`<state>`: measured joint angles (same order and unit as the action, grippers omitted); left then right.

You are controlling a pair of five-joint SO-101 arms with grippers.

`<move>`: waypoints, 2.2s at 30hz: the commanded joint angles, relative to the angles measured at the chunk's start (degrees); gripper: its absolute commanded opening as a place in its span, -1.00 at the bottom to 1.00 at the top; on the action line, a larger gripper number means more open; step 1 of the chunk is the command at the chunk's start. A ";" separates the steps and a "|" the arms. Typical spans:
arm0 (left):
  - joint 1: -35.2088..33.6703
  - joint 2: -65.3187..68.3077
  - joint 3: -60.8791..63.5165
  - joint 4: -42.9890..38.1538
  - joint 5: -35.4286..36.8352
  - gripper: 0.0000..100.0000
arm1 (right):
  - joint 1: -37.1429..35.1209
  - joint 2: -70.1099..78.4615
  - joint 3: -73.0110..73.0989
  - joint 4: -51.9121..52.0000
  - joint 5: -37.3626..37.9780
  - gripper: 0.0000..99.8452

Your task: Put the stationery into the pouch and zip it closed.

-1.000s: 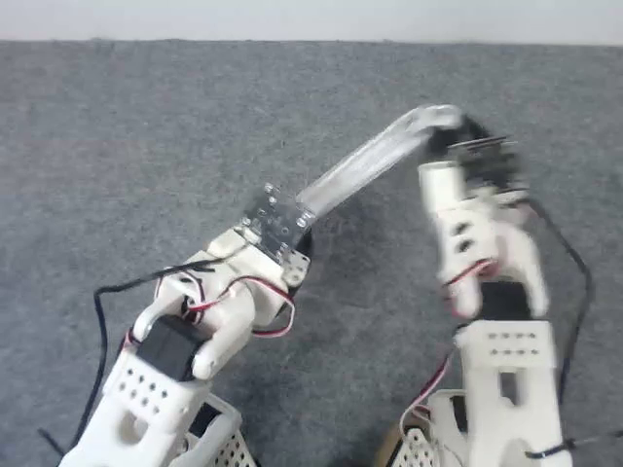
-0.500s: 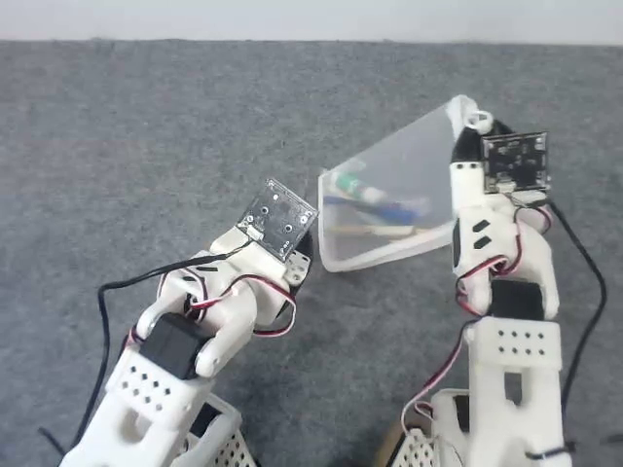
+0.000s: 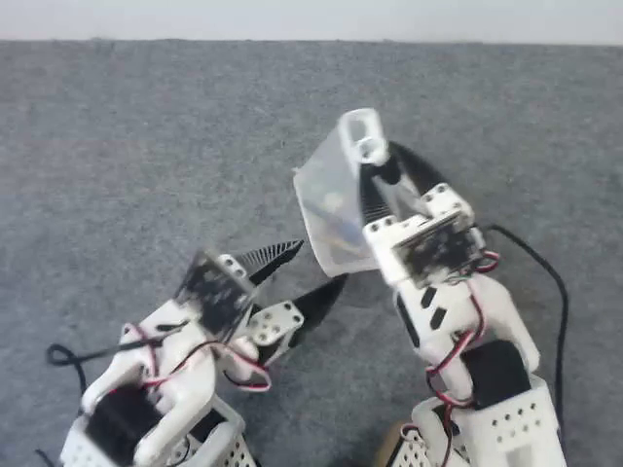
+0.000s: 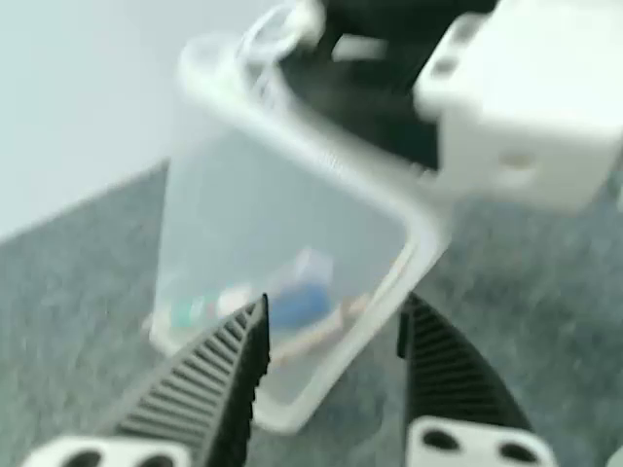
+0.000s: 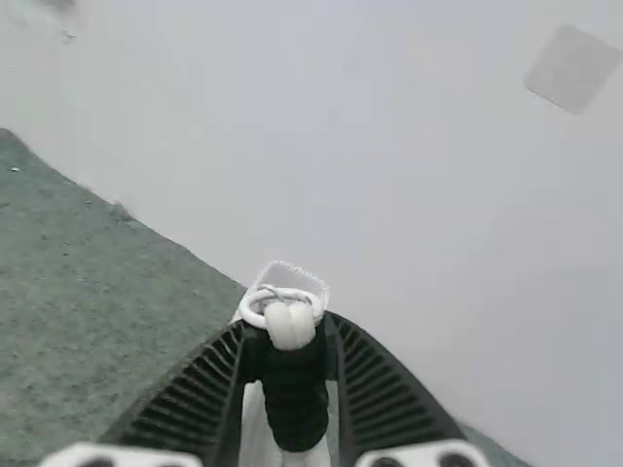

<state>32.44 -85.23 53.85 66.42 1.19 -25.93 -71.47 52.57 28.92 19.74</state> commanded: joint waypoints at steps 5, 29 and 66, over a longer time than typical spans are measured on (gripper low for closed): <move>0.26 -4.48 1.27 1.14 4.13 -0.45 | -4.70 1.19 -7.03 0.40 0.62 -0.99; -13.45 -5.10 2.77 -1.58 3.96 -0.44 | -8.92 19.65 -32.53 11.91 1.05 -0.99; -10.46 -5.19 -4.09 3.16 4.40 -0.44 | -5.23 29.76 -41.41 12.44 1.76 -0.99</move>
<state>21.19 -89.98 50.42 71.69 4.53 -32.09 -41.85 15.47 41.49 21.76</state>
